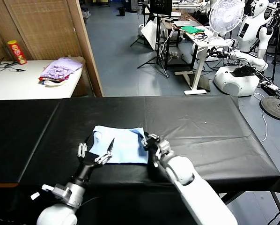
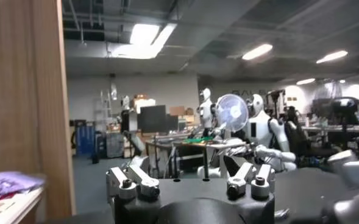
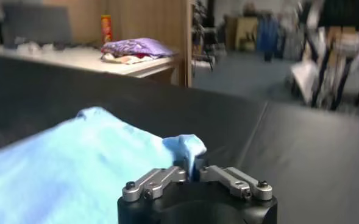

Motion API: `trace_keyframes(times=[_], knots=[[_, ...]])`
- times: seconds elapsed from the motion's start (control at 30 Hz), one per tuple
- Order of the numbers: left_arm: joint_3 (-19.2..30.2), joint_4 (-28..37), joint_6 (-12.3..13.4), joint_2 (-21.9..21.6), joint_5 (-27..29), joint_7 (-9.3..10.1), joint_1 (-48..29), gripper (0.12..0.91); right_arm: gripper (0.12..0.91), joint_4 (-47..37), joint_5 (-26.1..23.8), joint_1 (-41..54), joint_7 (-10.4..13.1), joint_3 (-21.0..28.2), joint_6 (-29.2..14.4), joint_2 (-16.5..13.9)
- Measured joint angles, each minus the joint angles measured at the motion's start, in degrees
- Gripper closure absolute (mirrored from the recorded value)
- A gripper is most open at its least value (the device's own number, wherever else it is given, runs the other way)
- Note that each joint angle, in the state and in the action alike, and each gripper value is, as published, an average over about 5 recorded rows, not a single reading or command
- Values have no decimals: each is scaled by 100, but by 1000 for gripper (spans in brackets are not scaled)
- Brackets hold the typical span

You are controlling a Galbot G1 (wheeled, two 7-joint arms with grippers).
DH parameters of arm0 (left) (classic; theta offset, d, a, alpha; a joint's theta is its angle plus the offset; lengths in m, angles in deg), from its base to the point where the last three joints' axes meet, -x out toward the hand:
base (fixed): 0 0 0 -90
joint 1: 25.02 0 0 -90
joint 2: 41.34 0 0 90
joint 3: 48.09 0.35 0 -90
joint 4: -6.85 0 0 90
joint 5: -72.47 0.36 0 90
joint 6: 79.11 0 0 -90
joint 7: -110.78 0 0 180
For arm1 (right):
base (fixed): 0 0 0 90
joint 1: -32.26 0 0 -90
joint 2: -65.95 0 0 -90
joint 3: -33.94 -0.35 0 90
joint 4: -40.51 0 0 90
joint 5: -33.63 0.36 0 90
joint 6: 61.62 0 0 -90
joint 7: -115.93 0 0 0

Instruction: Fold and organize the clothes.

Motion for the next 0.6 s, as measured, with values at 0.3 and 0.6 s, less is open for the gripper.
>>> trace_keyframes(times=[0.3,0.6], knots=[[-61,76,-293,-91,-484,463,74,232,250,871,-211,-989,151,-601,-776,-915],[-368,-37,-352,-246,-664,660,633,232,227,2059,68,-2597,758,-1588,-1059,-1008]])
